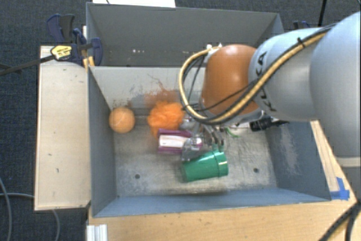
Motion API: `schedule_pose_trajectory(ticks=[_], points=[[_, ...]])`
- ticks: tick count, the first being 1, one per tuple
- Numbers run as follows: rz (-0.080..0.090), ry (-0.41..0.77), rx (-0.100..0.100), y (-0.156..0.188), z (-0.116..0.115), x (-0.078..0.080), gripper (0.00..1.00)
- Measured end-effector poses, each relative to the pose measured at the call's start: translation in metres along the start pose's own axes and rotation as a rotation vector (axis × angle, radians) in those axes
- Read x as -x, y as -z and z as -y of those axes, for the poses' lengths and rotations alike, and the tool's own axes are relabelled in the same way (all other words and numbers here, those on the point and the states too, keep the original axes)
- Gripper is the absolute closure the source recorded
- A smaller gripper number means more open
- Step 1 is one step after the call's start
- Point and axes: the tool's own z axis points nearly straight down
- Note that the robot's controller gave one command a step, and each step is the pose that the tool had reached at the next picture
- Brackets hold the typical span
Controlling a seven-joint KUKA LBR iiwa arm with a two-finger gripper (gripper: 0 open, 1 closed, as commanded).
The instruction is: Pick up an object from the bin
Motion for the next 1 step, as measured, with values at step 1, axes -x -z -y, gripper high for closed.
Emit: schedule_pose_trajectory(ticks=[1], points=[[-0.026, -0.020, -0.007, 0.0156, -0.0037, -0.0063, 1.00]])
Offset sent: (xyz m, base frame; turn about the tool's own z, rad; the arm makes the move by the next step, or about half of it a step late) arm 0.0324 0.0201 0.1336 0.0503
